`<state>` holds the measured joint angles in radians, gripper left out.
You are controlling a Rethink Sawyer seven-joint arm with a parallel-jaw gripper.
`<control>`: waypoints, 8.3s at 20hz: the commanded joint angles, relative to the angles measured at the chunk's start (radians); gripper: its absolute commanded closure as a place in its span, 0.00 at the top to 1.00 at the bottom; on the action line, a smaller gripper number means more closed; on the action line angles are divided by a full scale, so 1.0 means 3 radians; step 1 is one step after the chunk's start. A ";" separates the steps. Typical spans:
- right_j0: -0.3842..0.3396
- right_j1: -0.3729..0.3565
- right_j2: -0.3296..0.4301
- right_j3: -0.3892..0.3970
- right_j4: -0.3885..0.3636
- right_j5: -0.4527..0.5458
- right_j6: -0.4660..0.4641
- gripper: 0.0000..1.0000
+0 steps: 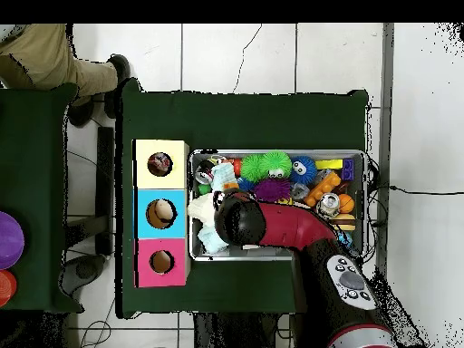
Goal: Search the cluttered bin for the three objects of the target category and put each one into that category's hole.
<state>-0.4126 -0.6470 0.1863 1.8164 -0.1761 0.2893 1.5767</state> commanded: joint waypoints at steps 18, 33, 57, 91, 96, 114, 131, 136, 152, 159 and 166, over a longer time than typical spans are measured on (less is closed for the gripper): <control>0.0633 0.0945 -0.0578 0.0357 0.0103 -0.1647 0.0774 1.00; 0.0464 0.0558 -0.0457 0.0277 0.0149 -0.1040 0.0551 1.00; 0.0209 -0.0049 -0.0231 0.0102 0.0271 0.0049 0.0225 0.00; 0.0035 -0.0297 -0.0139 -0.0347 0.0108 0.1085 -0.0048 0.00; -0.0085 -0.0380 -0.0034 -0.0370 0.0118 0.1325 -0.0162 0.00; -0.0090 -0.0617 0.0072 -0.0595 0.0098 0.2006 -0.0131 0.00; -0.0567 -0.0177 0.0375 -0.0886 -0.0097 0.1965 -0.0573 0.00; -0.0676 -0.0178 0.0455 -0.0876 -0.0156 0.1976 -0.0627 0.00; -0.0814 -0.0170 0.0608 -0.0857 -0.0266 0.1944 -0.0622 0.00; -0.1003 -0.0037 0.0706 -0.0981 -0.0345 0.1993 -0.0775 0.00; -0.1014 0.0012 0.0742 -0.1078 -0.0388 0.2052 -0.0740 0.00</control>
<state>-0.7071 -0.6888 0.3280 1.5398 -0.2053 0.7794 1.5771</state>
